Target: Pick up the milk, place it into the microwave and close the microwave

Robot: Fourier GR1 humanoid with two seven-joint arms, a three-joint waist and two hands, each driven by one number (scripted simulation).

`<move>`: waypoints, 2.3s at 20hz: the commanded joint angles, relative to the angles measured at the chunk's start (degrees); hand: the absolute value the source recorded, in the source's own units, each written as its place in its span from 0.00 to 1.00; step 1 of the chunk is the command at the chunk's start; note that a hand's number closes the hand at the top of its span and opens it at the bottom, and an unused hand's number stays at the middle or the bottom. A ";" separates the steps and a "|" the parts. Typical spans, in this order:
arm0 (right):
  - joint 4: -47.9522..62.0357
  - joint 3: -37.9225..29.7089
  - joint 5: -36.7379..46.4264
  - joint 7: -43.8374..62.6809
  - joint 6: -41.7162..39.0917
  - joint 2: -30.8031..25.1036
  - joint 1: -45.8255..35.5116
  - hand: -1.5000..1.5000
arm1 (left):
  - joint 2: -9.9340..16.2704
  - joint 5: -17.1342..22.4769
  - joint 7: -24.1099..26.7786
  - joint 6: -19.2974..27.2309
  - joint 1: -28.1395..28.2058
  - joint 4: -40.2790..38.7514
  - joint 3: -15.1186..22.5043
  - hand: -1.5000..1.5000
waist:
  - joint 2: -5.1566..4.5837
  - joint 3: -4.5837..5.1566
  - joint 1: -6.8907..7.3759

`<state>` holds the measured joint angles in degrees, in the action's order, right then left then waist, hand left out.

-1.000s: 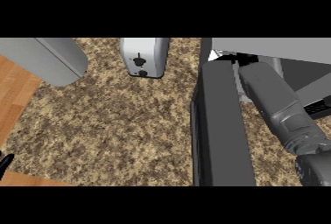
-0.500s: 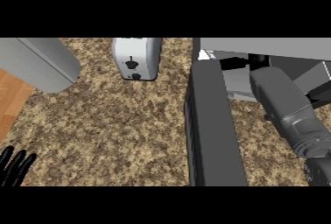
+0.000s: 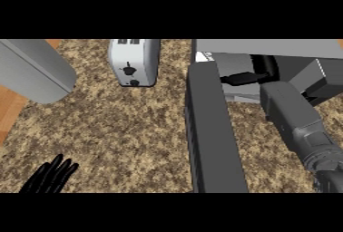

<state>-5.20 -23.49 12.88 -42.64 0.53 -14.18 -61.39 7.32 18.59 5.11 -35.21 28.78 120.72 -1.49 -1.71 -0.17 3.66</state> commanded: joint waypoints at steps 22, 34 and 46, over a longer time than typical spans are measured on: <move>-14.60 6.18 -1.56 -10.72 -15.52 7.66 35.43 0.00 | -5.65 -25.26 7.49 4.93 -17.72 -22.94 9.78 1.00 | 2.52 0.37 -6.20; -37.80 5.82 -9.74 -11.36 -26.54 -0.36 57.53 0.00 | -7.31 -32.10 7.84 13.32 -31.57 -38.25 20.13 1.00 | 2.13 0.39 -6.80; -63.04 8.34 -23.79 -1.51 -39.55 -5.73 70.71 0.00 | -7.31 -27.11 12.57 28.59 -38.55 -52.09 38.09 1.00 | 1.83 0.46 -7.84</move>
<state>-61.88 -16.11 -6.50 -42.35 -28.24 -18.61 6.81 0.19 -10.61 18.18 -9.68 -8.25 72.75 30.34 0.22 0.21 -3.33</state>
